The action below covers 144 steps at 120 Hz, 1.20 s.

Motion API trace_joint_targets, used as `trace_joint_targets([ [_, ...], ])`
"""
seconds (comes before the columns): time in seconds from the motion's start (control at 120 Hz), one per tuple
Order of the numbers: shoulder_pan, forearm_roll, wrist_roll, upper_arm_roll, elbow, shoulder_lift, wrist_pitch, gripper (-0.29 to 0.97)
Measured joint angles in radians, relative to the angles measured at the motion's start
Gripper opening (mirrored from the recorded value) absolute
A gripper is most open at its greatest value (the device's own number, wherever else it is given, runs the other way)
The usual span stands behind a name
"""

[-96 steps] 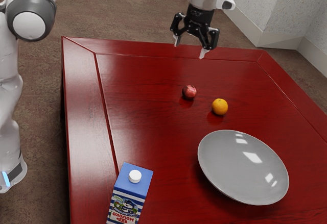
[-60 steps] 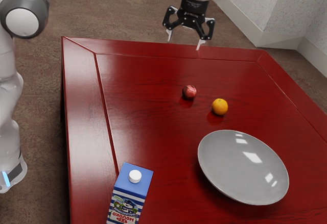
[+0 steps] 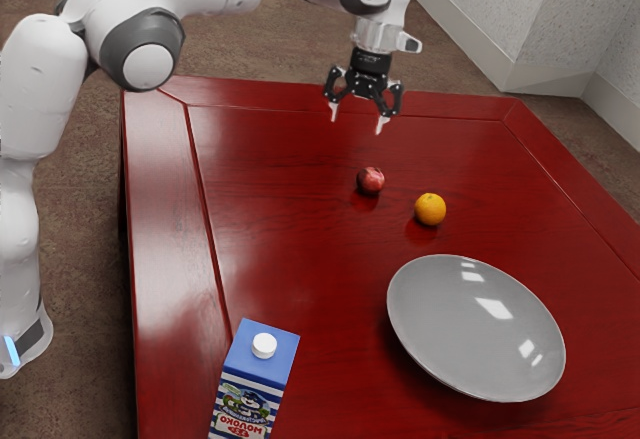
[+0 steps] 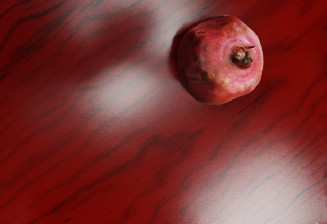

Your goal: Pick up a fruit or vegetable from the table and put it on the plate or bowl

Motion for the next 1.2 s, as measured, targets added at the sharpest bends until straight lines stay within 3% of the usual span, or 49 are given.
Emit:
trace_joint_targets([
  [0.158, 0.118, -0.019, 0.096, -0.151, 0.055, 0.098, 0.053, 0.68],
  [0.325, 0.194, -0.025, 0.173, -0.174, 0.068, 0.139, 0.085, 0.68],
  [0.717, 0.199, -0.027, 0.283, -0.239, 0.075, 0.222, 0.134, 0.68],
  [1.2, 0.193, -0.027, 0.338, -0.245, 0.076, 0.269, 0.173, 0.68],
])
